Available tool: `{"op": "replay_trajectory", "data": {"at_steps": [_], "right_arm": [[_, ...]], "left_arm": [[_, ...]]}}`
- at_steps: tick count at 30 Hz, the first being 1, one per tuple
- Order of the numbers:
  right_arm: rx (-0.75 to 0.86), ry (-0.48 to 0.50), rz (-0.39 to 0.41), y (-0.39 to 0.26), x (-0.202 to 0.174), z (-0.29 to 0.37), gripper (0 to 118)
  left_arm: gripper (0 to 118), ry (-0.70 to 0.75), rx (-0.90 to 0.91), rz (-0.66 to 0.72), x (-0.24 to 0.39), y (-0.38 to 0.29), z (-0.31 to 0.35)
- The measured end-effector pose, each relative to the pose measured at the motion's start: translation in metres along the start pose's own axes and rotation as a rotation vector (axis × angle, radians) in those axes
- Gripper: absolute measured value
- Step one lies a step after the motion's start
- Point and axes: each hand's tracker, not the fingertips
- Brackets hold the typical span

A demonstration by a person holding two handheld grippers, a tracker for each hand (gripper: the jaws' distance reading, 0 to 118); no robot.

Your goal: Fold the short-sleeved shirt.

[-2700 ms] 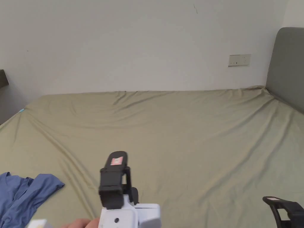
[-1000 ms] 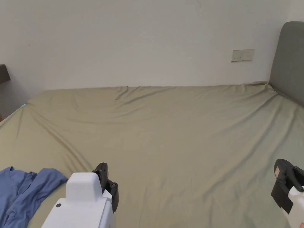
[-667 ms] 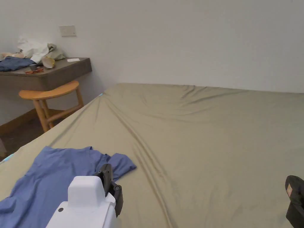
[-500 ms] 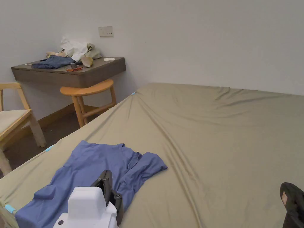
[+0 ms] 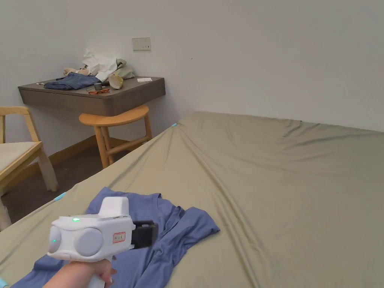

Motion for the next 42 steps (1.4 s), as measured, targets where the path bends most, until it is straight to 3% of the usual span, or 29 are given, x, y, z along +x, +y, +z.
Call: {"op": "replay_trajectory", "data": {"at_steps": [1,2,8,10,11,13,17,18,19,20,21,22,24,28,32,36,42], "right_arm": [[-0.024,-0.012,0.008,-0.003,0.003,-0.001,1],[-0.053,-0.026,0.011,-0.008,0.006,-0.004,1],[-0.169,-0.075,-0.052,-0.033,0.017,-0.026,1],[-0.186,-0.072,-0.05,-0.034,0.016,-0.032,1],[-0.193,-0.067,-0.046,-0.034,0.015,-0.034,1],[-0.194,-0.055,-0.027,-0.034,0.011,-0.034,1],[-0.201,-0.036,-0.007,-0.041,0.008,-0.038,1],[-0.205,-0.032,-0.011,-0.042,0.007,-0.039,1],[-0.211,-0.027,-0.022,-0.043,0.007,-0.04,1],[-0.215,-0.025,-0.037,-0.044,0.007,-0.04,1],[-0.218,-0.021,-0.053,-0.044,0.006,-0.04,1],[-0.218,-0.02,-0.061,-0.044,0.007,-0.039,1],[-0.211,-0.021,-0.066,-0.038,0.006,-0.033,1],[-0.142,-0.034,-0.013,-0.024,0.012,-0.016,1],[-0.097,-0.054,-0.036,-0.017,0.025,0.001,1],[-0.062,-0.085,-0.08,-0.013,0.039,0.013,1],[0.036,-0.14,-0.174,-0.003,0.061,0.04,1]], "left_arm": [[118,0.027,-0.047,-0.001,-0.003,-0.002,-0.02],[114,0.074,-0.073,-0.016,-0.007,-0.007,-0.035],[111,0.037,-0.268,-0.096,-0.004,-0.02,-0.118],[105,0.112,-0.354,-0.121,-0.008,-0.031,-0.143],[112,0.159,-0.398,-0.144,-0.009,-0.035,-0.153],[115,0.107,-0.309,-0.03,-0.023,-0.034,-0.151],[112,0.135,-0.298,-0.099,0.0,-0.04,-0.131],[100,0.105,-0.262,-0.115,0.003,-0.04,-0.124],[71,0.079,-0.217,-0.128,0.004,-0.036,-0.121],[35,0.107,-0.181,-0.157,0.012,-0.038,-0.115],[6,0.193,-0.169,-0.233,0.02,-0.04,-0.112],[6,0.265,-0.171,-0.298,0.023,-0.04,-0.109],[6,0.149,-0.123,-0.21,0.025,-0.025,-0.085],[6,0.214,0.035,-0.131,0.007,0.016,-0.036],[6,0.23,0.261,-0.084,0.003,0.064,0.044],[6,0.229,0.357,-0.279,0.033,0.103,0.088],[6,-0.096,0.542,-0.289,0.149,0.131,0.16]]}}
